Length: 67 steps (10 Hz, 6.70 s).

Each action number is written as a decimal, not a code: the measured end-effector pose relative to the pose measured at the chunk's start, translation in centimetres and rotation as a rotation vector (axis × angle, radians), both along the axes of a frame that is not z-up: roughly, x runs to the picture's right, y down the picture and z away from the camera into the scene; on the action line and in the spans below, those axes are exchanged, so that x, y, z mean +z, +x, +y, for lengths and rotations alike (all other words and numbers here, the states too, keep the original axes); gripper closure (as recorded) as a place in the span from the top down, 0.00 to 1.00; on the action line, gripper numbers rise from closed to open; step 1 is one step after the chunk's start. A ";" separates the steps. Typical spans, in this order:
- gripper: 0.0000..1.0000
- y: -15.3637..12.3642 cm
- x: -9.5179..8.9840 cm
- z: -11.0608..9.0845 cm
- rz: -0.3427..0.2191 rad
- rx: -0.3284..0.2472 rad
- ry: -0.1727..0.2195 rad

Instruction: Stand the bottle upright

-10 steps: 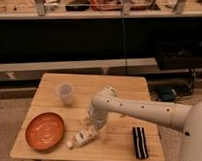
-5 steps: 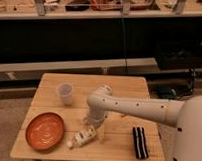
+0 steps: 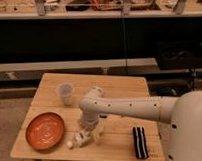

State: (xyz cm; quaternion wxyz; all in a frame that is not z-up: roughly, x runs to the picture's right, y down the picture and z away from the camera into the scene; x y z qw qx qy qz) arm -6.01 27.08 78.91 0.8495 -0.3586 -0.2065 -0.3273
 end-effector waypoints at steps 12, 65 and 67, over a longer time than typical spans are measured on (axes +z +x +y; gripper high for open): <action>0.80 -1.3 -1.3 0.0 0.063 -0.045 0.047; 0.00 15.5 -8.9 -8.9 -0.686 0.751 0.129; 0.00 14.6 -9.5 -8.7 -0.746 0.666 0.086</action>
